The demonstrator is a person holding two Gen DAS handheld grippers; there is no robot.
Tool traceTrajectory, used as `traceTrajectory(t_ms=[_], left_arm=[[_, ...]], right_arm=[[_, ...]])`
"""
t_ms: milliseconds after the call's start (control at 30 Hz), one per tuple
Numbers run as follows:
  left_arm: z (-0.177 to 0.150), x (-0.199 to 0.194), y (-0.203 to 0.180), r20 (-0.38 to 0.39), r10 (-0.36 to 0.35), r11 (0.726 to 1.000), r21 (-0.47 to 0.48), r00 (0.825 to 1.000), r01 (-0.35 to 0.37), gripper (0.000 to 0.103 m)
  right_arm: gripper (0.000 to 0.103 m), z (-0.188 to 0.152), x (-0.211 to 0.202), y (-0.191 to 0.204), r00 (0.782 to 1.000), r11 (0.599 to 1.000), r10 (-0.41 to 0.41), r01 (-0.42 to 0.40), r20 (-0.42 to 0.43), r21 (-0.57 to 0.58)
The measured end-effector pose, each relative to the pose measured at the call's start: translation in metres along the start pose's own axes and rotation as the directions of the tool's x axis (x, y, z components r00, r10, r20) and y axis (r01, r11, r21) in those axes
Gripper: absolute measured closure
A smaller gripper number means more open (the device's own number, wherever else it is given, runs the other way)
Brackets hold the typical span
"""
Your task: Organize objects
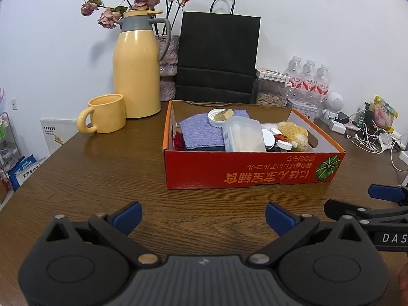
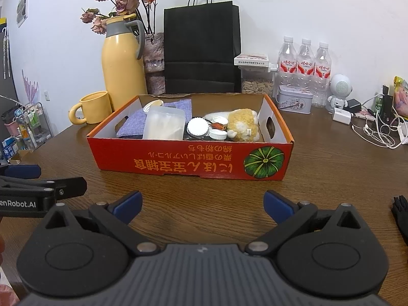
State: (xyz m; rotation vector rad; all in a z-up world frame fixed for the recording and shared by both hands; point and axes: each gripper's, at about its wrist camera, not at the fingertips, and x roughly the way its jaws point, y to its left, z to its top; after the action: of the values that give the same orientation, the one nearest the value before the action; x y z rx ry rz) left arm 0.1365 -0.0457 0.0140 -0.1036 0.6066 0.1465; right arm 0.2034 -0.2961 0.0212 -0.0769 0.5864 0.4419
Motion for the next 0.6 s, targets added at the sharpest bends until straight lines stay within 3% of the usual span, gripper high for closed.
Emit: traceTrajectory(t_ms=[600], left_arm=[[0.0002,-0.0009,-0.0012,0.001,0.001,1.000,0.000,1.000,-0.001,0.000]], right_arm=[[0.000,0.0008,-0.0006,0.0007,1.000,1.000,0.000,0.000,0.000,0.000]])
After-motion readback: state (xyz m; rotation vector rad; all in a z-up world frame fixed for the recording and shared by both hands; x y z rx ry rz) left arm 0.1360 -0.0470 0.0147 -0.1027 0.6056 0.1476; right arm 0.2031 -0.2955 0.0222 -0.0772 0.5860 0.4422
